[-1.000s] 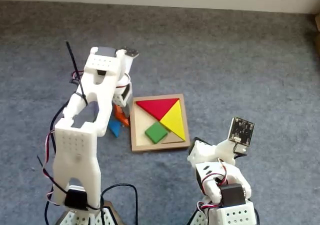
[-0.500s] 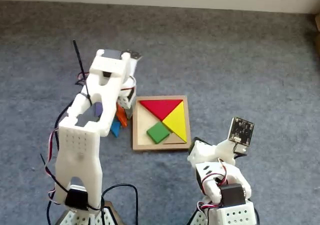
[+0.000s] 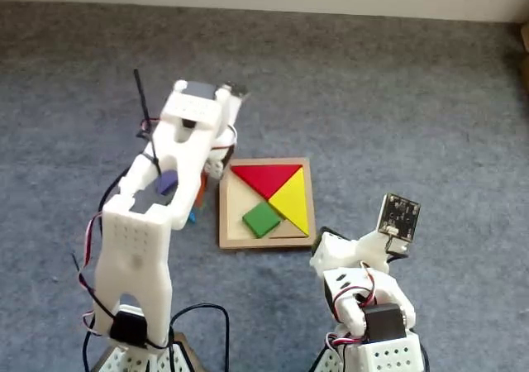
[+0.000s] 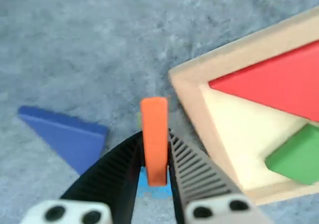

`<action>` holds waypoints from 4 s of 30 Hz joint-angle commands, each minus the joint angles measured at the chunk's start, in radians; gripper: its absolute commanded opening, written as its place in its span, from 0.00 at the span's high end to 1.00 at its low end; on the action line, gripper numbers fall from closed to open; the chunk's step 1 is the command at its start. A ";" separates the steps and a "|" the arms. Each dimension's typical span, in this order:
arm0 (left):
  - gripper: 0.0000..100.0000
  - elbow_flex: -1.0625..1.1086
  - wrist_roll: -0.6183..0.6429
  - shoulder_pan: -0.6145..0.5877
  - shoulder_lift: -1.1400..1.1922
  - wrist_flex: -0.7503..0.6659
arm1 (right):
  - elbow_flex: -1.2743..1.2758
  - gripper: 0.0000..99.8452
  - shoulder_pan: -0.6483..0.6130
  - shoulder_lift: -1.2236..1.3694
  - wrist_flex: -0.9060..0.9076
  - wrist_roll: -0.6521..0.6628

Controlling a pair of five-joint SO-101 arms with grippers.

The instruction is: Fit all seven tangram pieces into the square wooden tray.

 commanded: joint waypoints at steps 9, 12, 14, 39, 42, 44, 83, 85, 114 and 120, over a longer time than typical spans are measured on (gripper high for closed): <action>1.00 -0.004 0.207 0.219 -0.180 0.051 | 0.104 1.00 0.015 -0.015 -0.018 0.011; 1.00 -0.008 0.269 0.239 -0.125 0.026 | 0.104 1.00 0.015 -0.015 -0.018 0.011; 0.99 -0.015 0.298 0.240 -0.088 0.005 | 0.104 1.00 0.015 -0.015 -0.018 0.011; 0.79 -0.071 0.302 0.058 -0.047 0.025 | 0.104 1.00 0.015 -0.015 -0.015 0.011; 0.79 -0.124 0.302 0.038 -0.047 0.066 | 0.104 1.00 0.015 -0.015 -0.015 0.011; 0.79 -0.162 0.302 0.031 -0.047 0.092 | 0.104 1.00 0.015 -0.015 -0.015 0.011; 0.79 -0.005 0.230 0.004 -0.047 0.114 | 0.104 1.00 0.016 -0.015 -0.015 0.011; 0.79 -0.030 0.230 0.024 -0.051 0.114 | 0.104 1.00 0.016 -0.015 -0.015 0.011; 0.79 -0.372 0.238 0.117 0.031 0.193 | 0.104 1.00 0.016 -0.015 -0.013 0.011; 0.79 -0.332 0.238 0.116 -0.050 0.192 | 0.104 1.00 0.016 -0.015 -0.013 0.011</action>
